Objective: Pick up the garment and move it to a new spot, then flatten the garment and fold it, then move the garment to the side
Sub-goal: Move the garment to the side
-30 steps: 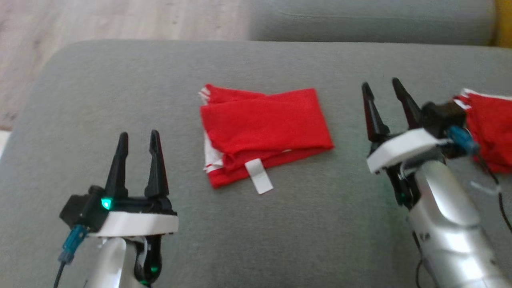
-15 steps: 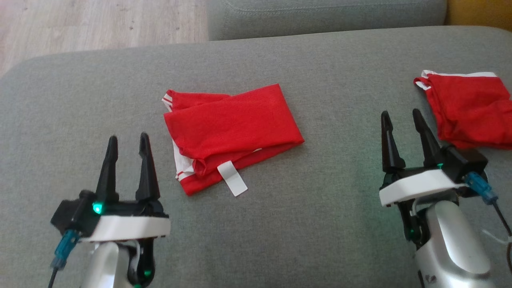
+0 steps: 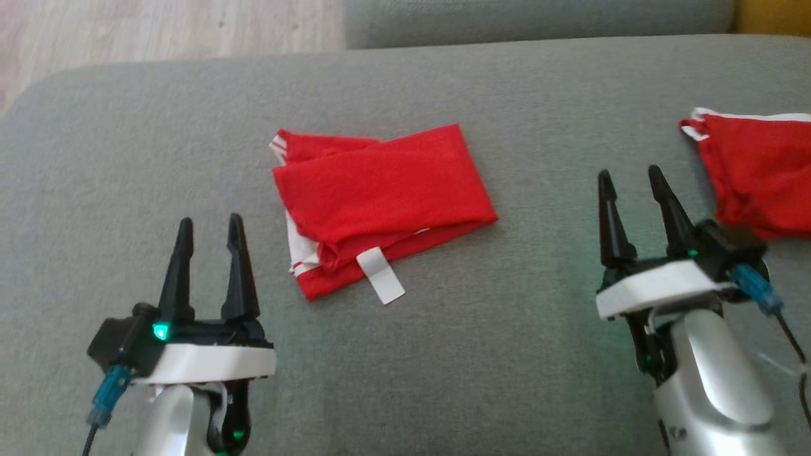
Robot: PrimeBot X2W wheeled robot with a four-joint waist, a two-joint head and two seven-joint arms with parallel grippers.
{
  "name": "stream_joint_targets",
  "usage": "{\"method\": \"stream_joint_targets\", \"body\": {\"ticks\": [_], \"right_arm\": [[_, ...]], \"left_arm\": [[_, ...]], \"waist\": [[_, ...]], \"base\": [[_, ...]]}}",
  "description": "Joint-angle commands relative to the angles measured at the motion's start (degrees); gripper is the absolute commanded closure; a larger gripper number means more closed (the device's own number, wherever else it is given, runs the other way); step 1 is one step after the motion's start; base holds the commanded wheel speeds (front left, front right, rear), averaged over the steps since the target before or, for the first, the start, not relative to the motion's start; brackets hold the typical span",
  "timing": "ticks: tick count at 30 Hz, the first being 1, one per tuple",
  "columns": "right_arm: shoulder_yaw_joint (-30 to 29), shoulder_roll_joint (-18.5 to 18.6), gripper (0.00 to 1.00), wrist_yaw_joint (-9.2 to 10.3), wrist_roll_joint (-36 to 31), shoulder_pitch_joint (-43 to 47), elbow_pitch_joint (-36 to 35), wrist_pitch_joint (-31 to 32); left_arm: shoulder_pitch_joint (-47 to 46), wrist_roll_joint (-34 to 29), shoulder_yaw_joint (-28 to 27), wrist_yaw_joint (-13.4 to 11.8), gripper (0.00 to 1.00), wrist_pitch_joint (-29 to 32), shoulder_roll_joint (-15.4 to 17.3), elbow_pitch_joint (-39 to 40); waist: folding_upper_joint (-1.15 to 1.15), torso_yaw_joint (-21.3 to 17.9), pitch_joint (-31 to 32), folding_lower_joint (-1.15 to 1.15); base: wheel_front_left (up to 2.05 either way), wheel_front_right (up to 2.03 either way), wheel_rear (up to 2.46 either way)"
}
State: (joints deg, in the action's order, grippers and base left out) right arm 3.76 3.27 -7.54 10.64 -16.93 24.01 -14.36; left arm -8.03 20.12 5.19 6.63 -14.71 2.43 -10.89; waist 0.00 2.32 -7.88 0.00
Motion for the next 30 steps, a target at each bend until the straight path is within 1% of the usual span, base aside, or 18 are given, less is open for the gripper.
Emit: {"method": "stream_joint_targets", "body": {"ticks": [1,2,8,9,12,17,22,24,27,28,29,30], "right_arm": [[2.1,-0.4,0.0,0.05,-0.9,-4.1,-1.2,0.2],[2.6,-0.4,0.0,0.05,-1.2,-6.1,-0.3,1.0],[3.3,-0.4,0.0,0.05,-0.1,-12.5,5.2,5.0],[3.3,-0.4,0.0,0.05,-0.1,-12.5,5.2,5.0],[4.2,-0.4,0.0,0.05,1.2,-15.4,9.4,6.9],[4.4,-0.4,0.0,0.05,2.8,-19.1,18.3,11.1],[6.1,-0.4,0.0,0.05,4.3,-20.8,25.8,13.9],[7.9,-0.4,0.0,0.05,5.7,-21.2,28.0,14.8],[10.7,-0.4,0.0,0.05,5.3,-21.8,30.0,14.0],[11.6,-0.4,0.74,0.05,5.6,-22.0,30.4,13.6],[12.6,-0.4,1.0,0.05,5.7,-22.3,30.4,12.9],[13.3,-0.4,1.0,0.05,5.4,-22.6,30.5,12.0]], "left_arm": [[-3.0,0.3,-1.0,0.3,0.0,-0.3,0.4,2.0],[-3.5,0.5,-0.2,0.3,0.0,-0.3,0.4,2.0],[-5.2,1.5,2.8,0.3,0.0,-0.3,0.4,1.3],[-5.2,1.5,2.8,0.3,0.0,-0.3,0.4,1.3],[-5.8,2.1,3.7,0.1,0.0,-0.3,0.4,1.2],[-6.0,2.8,4.7,-0.3,0.0,-0.3,0.4,1.0],[-5.8,3.4,5.1,-0.6,0.0,-0.3,0.4,0.7],[-5.7,3.5,5.3,-0.7,0.0,-0.3,0.4,0.6],[-5.6,3.6,5.2,-0.9,0.0,-0.3,0.4,0.5],[-5.6,3.6,5.2,-0.9,0.0,-0.3,0.4,0.5],[-5.6,3.6,5.1,-1.0,0.0,-0.3,0.4,0.5],[-5.6,3.6,5.0,-1.0,0.0,-0.3,0.4,0.5]], "waist": [[0.0,1.7,-1.5,0.0],[0.0,3.0,-2.5,0.0],[0.0,7.7,-4.9,0.0],[0.0,7.7,-4.9,0.0],[0.0,10.0,-5.8,0.0],[0.0,13.0,-6.7,0.0],[0.0,14.5,-6.6,0.0],[0.0,14.8,-6.6,0.0],[0.0,14.6,-6.3,0.0],[0.0,14.3,-6.2,0.0],[0.0,14.0,-6.1,0.0],[0.0,13.6,-5.9,0.0]], "base": [[0.0,0.0,0.0],[0.0,0.0,0.0],[0.0,0.0,0.0],[0.0,0.0,0.0],[0.0,0.0,0.0],[0.0,0.0,0.0],[0.0,0.0,0.0],[0.0,0.0,0.0],[0.0,0.0,0.0],[0.0,0.0,0.0],[0.0,0.0,0.0],[0.0,0.0,0.0]]}}
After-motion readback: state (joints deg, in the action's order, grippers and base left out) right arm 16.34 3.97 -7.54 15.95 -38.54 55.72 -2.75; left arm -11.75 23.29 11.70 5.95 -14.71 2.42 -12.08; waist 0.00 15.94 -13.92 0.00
